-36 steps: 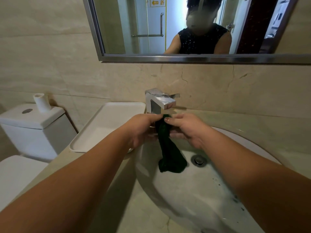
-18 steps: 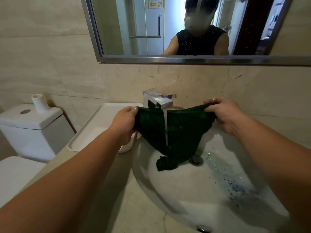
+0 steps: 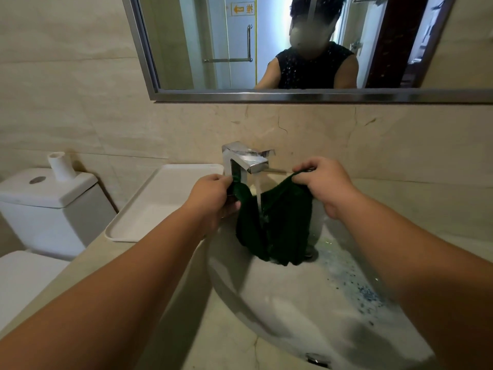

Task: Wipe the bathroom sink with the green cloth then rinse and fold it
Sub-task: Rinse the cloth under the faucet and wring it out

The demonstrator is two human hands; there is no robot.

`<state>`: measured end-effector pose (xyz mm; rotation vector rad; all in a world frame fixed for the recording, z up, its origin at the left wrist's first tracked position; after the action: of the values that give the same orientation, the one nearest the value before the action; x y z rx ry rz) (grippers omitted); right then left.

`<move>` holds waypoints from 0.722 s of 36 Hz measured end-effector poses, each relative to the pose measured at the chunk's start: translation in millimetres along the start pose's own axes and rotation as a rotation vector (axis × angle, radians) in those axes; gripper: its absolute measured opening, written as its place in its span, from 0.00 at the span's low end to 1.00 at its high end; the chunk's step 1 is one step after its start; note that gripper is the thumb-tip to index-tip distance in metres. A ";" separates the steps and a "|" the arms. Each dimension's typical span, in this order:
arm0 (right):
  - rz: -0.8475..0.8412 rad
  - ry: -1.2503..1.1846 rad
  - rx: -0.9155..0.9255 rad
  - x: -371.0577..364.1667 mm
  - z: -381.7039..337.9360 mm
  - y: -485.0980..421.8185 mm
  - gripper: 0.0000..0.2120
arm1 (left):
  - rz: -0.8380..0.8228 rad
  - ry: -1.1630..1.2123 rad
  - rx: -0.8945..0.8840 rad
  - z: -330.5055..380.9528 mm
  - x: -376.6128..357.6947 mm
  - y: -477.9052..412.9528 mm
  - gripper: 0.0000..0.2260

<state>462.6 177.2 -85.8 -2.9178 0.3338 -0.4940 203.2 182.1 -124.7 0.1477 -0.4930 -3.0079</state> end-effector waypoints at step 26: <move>-0.363 0.027 -0.129 -57.4 22.3 19.7 0.24 | -0.324 0.104 -0.004 -14.4 -45.2 -0.4 0.07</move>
<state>413.7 175.0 -128.0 -3.1108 -0.1729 -0.5799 249.6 182.7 -134.8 0.4200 -0.4957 -3.2903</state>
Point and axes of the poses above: each hand's wrist, its own y-axis away from the middle knuckle, its own x-axis out of the back of the hand, z = x × y, the point moved 8 cm from there along -y, towards the middle knuckle, and after that the axes turned 8 degrees about x, right-handed, at the moved point
